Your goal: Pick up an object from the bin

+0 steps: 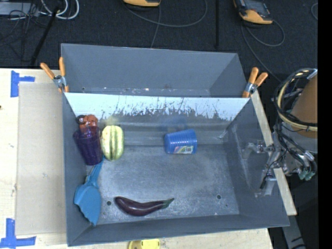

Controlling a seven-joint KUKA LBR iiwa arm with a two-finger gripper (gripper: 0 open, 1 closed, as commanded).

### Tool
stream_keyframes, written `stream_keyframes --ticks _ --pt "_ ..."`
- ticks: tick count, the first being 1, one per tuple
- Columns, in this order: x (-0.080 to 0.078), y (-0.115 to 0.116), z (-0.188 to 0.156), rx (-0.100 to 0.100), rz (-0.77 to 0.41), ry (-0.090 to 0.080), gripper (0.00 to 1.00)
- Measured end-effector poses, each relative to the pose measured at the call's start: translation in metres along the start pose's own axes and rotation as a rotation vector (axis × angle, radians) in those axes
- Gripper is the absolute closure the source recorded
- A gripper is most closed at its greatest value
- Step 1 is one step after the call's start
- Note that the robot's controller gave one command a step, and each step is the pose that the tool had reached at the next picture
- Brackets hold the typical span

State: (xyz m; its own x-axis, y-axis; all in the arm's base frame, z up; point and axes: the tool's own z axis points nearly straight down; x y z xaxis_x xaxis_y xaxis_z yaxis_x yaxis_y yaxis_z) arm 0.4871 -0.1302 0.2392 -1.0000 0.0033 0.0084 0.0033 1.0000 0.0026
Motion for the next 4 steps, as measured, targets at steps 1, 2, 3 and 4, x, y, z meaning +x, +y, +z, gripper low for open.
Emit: stream_keyframes --ticks 1,2,3,4 --pt "-0.001 0.0 -0.004 0.002 -0.004 -0.007 0.0" --pt "-0.047 0.023 0.035 0.005 -0.082 -0.016 0.0" --pt "-0.043 0.041 0.057 0.002 -0.007 -0.009 0.0" --pt "-0.084 0.051 0.088 0.003 -0.028 -0.013 0.0"
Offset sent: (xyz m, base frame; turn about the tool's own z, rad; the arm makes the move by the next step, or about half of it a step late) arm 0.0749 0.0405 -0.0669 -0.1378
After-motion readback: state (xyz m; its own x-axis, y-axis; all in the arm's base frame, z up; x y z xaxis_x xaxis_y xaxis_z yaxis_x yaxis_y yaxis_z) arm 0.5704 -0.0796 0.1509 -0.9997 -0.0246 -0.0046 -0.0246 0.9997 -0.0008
